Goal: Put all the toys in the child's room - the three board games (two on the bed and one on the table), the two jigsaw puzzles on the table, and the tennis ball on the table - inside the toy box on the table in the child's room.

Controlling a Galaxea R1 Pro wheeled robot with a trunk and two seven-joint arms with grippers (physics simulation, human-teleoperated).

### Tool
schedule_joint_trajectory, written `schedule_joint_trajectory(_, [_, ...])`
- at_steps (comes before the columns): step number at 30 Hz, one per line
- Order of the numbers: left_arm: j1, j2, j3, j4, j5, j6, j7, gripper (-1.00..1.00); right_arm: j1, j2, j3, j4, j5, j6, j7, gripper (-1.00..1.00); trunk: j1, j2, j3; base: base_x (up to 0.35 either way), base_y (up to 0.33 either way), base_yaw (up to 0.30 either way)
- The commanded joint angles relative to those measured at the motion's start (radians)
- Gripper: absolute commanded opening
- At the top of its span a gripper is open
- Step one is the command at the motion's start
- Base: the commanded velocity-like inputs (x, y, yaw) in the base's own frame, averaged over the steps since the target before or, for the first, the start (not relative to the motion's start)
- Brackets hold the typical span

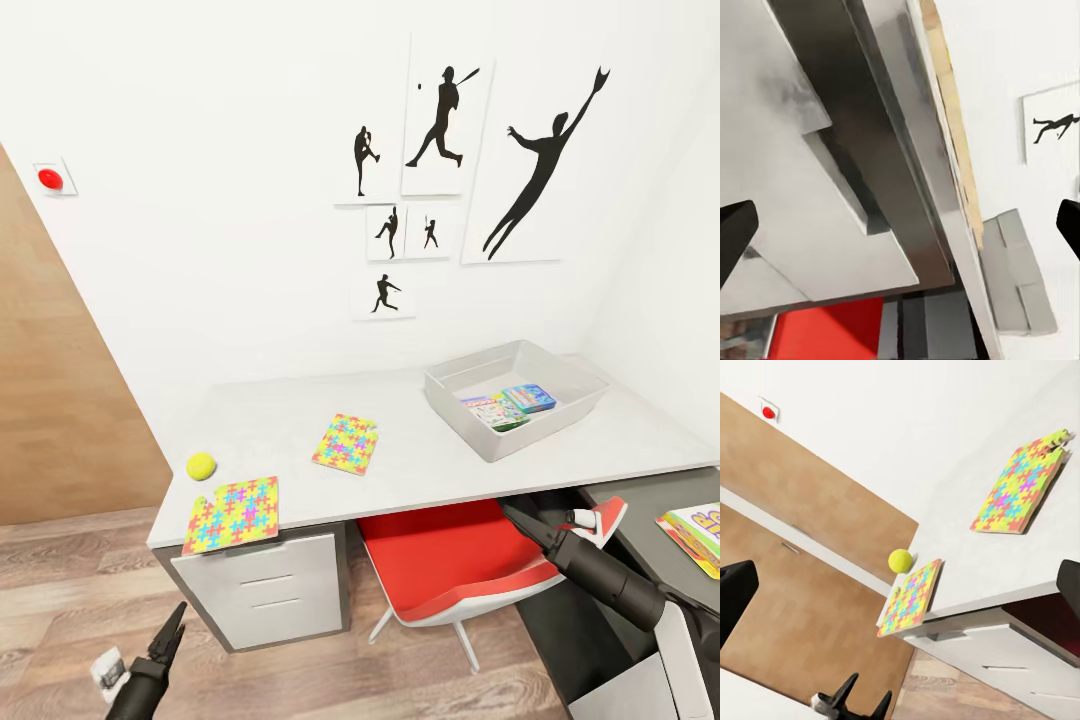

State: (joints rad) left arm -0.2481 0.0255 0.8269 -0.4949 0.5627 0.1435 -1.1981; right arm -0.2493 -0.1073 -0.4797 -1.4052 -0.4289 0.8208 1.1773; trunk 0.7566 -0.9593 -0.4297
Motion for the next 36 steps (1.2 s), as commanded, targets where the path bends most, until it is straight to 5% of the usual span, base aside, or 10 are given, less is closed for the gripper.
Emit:
schedule_joint_trajectory(1, [-0.001, -0.010, 0.005, 0.000, 0.028, -0.023, 0.046, 1.00, -0.001, 0.000, 0.000, 0.000, -0.003, 0.006, 0.000, 1.00, 0.000, -0.001, -0.001, 0.000, 0.000, 0.000])
schedule_joint_trajectory(6, [-0.009, -0.028, 0.003, -0.002, 0.076, -0.081, 0.178, 1.00, -0.001, 0.000, 0.000, 0.000, -0.003, 0.006, 0.000, 1.00, 0.000, -0.001, -0.001, 0.000, 0.000, 0.000])
schedule_joint_trajectory(13, [-0.021, -0.046, 0.003, -0.006, 0.092, -0.095, 0.255, 1.00, -0.001, 0.000, 0.000, 0.000, -0.004, 0.006, -0.001, 1.00, 0.000, -0.001, -0.001, 0.000, 0.000, 0.000])
schedule_joint_trajectory(26, [-0.043, -0.084, 0.004, -0.006, 0.171, -0.090, 0.268, 1.00, 0.000, 0.000, 0.000, 0.000, -0.003, 0.006, 0.000, 1.00, 0.000, -0.001, -0.001, 0.000, 0.000, 0.000])
schedule_joint_trajectory(36, [-0.051, -0.089, 0.006, -0.008, 0.186, -0.051, 0.266, 1.00, -0.001, 0.000, 0.000, 0.000, -0.002, 0.006, 0.000, 1.00, 0.000, -0.001, -0.001, 0.000, 0.000, 0.000])
